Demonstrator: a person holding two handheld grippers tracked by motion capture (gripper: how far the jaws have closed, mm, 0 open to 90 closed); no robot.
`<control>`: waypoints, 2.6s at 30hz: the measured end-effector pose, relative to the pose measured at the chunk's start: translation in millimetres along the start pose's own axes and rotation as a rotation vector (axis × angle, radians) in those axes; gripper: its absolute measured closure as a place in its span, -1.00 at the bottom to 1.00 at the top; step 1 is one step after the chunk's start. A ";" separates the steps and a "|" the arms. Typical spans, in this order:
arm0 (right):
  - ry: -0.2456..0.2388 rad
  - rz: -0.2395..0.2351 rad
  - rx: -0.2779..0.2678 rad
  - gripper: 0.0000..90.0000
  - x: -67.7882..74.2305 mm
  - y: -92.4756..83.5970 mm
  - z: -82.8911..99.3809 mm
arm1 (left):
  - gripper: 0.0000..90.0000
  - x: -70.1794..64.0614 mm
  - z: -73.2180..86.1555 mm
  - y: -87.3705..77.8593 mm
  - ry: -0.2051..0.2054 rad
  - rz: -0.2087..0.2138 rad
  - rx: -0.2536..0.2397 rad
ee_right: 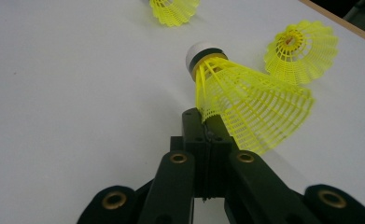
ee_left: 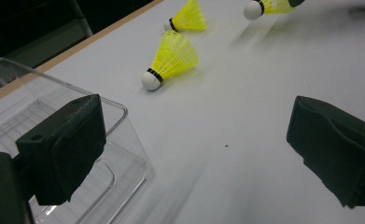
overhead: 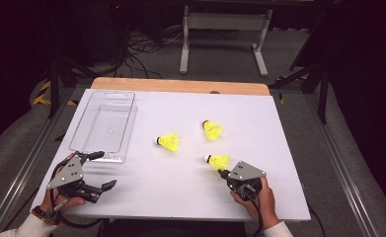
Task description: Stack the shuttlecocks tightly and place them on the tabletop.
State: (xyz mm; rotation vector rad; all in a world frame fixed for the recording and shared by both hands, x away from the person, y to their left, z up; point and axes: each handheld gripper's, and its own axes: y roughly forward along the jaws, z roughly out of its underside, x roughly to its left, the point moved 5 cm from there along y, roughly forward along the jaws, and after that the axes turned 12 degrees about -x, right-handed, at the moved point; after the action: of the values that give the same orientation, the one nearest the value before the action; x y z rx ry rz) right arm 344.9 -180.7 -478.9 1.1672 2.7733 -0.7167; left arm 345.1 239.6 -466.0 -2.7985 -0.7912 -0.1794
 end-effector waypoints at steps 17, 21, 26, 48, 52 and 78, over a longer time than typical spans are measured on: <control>-0.001 0.005 -0.045 1.00 -7.9 8.1 -17.4 | -0.88 1.7 0.2 -0.1 -0.002 -0.003 -0.001; 0.001 0.000 -0.049 1.00 -9.6 10.9 -20.1 | -0.88 1.5 0.6 0.4 -0.007 -0.003 -0.003; 0.006 -0.010 -0.054 1.00 -11.4 18.9 -25.4 | -0.88 1.8 0.5 0.2 -0.003 -0.001 -0.003; -0.044 -0.065 -0.032 1.00 -5.0 65.8 -43.7 | -0.88 0.3 0.5 0.1 0.002 0.010 -0.001; -0.050 -0.078 -0.027 1.00 -3.7 72.2 -44.6 | -0.88 0.0 0.5 0.2 0.003 0.013 0.002; -0.062 -0.128 0.016 1.00 0.6 105.2 -46.9 | -0.88 -0.3 1.0 0.4 0.004 0.019 0.001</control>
State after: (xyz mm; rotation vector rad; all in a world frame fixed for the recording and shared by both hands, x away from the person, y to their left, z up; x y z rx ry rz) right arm 422.9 -96.1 -479.0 0.9591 2.8154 -0.7735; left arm 345.2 239.4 -467.1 -2.8029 -0.7632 -0.1806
